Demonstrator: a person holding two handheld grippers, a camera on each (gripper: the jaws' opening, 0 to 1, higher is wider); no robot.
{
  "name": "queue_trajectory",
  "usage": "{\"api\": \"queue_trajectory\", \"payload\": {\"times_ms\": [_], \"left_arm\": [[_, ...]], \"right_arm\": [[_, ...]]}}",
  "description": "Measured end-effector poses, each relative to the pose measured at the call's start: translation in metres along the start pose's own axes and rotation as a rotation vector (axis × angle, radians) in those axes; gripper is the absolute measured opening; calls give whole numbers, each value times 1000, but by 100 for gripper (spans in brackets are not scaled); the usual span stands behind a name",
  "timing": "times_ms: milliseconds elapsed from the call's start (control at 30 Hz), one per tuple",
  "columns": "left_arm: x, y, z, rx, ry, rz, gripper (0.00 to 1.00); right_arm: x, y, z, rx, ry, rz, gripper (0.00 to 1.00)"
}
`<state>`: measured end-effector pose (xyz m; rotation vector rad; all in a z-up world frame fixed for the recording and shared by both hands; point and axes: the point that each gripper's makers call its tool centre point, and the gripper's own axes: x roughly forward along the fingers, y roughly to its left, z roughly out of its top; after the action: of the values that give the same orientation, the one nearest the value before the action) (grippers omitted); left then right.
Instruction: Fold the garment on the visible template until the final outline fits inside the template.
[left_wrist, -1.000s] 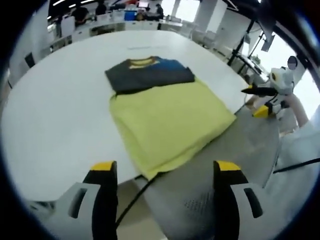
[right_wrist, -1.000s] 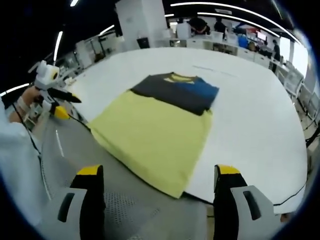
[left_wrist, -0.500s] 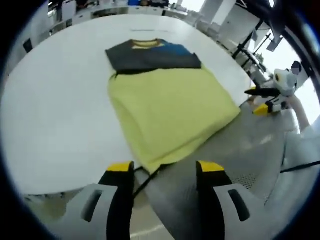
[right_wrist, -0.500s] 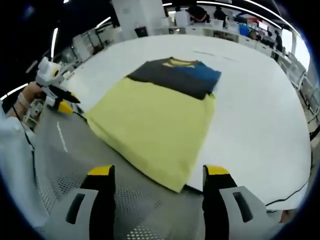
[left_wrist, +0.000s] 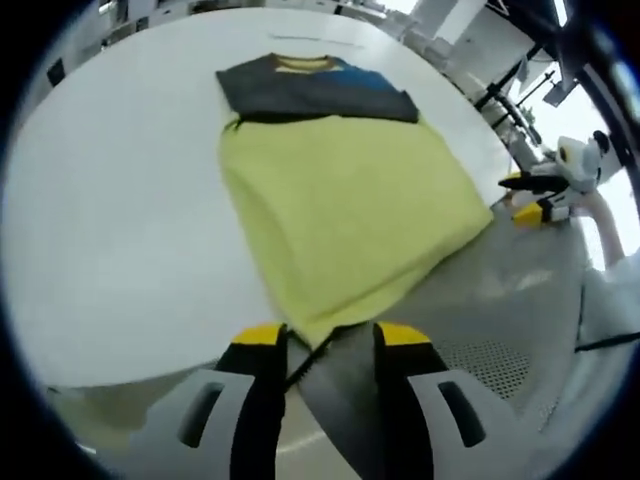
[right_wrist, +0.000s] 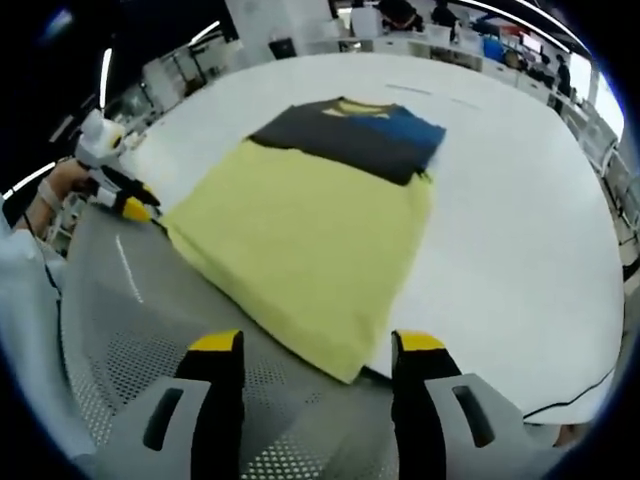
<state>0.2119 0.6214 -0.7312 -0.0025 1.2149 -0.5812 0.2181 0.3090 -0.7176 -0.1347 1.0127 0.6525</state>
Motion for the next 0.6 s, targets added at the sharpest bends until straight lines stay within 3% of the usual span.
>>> {"api": "queue_trajectory", "payload": {"times_ms": [133,600], "left_arm": [[4,3,-2,-3,22,5,28],[18,16,-6,-15,91,32,23]], "right_arm": [[1,-4,-6,-15,49,-9,51],[7,-15,-12,-17,118,-2,50]]}}
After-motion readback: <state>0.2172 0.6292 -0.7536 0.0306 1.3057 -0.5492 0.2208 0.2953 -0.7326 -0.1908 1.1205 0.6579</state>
